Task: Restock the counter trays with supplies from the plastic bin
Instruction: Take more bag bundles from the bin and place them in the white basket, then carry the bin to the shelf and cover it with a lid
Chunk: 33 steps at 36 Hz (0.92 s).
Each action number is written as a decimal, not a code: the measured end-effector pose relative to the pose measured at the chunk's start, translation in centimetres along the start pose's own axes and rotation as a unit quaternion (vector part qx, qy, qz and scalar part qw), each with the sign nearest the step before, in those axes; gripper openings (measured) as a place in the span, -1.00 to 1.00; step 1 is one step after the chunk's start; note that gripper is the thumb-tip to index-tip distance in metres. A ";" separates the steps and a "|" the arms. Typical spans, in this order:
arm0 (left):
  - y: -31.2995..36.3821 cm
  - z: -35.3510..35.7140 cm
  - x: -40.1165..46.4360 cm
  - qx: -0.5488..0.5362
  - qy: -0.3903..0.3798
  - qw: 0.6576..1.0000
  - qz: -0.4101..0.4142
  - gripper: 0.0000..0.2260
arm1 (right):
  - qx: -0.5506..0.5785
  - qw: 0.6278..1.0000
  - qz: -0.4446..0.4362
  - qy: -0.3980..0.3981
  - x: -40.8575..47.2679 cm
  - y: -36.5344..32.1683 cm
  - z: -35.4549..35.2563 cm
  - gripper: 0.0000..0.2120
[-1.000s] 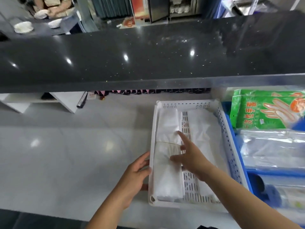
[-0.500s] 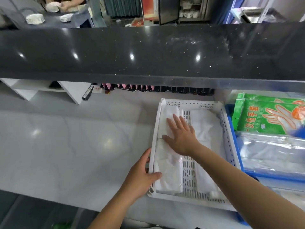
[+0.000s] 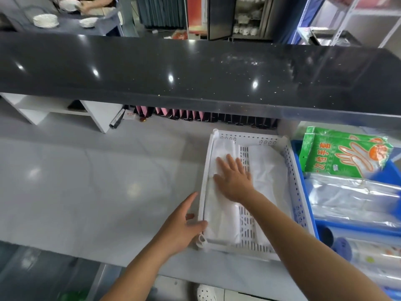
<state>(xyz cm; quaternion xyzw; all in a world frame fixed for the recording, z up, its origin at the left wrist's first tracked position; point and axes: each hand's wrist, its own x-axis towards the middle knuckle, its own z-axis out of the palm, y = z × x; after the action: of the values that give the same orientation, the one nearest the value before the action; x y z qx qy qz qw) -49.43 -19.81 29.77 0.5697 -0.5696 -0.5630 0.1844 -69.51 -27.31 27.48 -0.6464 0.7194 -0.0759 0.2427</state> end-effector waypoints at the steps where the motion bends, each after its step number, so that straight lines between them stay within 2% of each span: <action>1: -0.2 -0.9 -0.7 0.010 0.012 1.000 0.013 -0.31 | 0.017 1.000 0.007 0.001 -0.9 -0.5 -0.7 -0.44; 4: -1.9 -4.1 -3.5 0.007 0.070 0.996 0.063 -0.33 | 0.079 0.995 -0.004 0.061 -4.9 -3.5 -1.7 -0.49; 7: -5.8 -8.0 -7.8 0.028 0.145 0.986 0.071 -0.33 | 0.134 0.983 -0.080 0.092 -10.2 -8.8 -0.8 -0.53; 11: -13.6 -11.9 -15.3 0.027 0.271 0.962 -0.002 -0.36 | 0.147 0.968 -0.201 0.032 -16.4 -17.0 3.8 -0.53; 14: -20.7 -13.4 -20.8 0.017 0.351 0.930 -0.110 -0.34 | 0.130 0.956 -0.257 -0.048 -19.6 -21.5 9.3 -0.54; 16: -25.0 -13.9 -24.6 -0.002 0.373 0.909 -0.188 -0.31 | 0.101 0.949 -0.275 -0.117 -21.2 -23.4 13.2 -0.53; 19: -30.6 -13.7 -29.9 -0.075 0.396 0.881 -0.248 -0.33 | 0.045 0.939 -0.254 -0.228 -23.0 -24.9 18.9 -0.46; 21: -33.8 -13.3 -33.0 -0.128 0.393 0.866 -0.281 -0.32 | -0.003 0.935 -0.229 -0.271 -23.9 -25.1 22.1 -0.44; 24: -37.9 -12.6 -36.3 -0.184 0.400 0.842 -0.311 -0.38 | -0.063 0.922 -0.228 -0.307 -24.3 -25.4 26.4 -0.43; 28: -41.1 -12.7 -38.8 -0.271 0.398 0.806 -0.344 -0.60 | -0.147 0.899 -0.224 -0.346 -24.4 -26.1 30.8 -0.40; 31: -43.3 -14.0 -39.3 -0.314 0.401 0.778 -0.368 -0.41 | -0.206 0.880 -0.246 -0.351 -24.0 -27.2 33.4 -0.40; 33: -44.8 -15.1 -39.0 -0.341 0.412 0.759 -0.371 -0.38 | -0.249 0.862 -0.272 -0.347 -23.3 -27.9 35.0 -0.41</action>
<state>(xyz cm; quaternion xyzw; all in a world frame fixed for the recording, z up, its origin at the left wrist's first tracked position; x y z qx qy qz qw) -5.75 19.71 12.95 0.8130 0.0473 -0.4555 0.3598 -27.80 -1.86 14.66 -0.8400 0.3793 0.2717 0.2769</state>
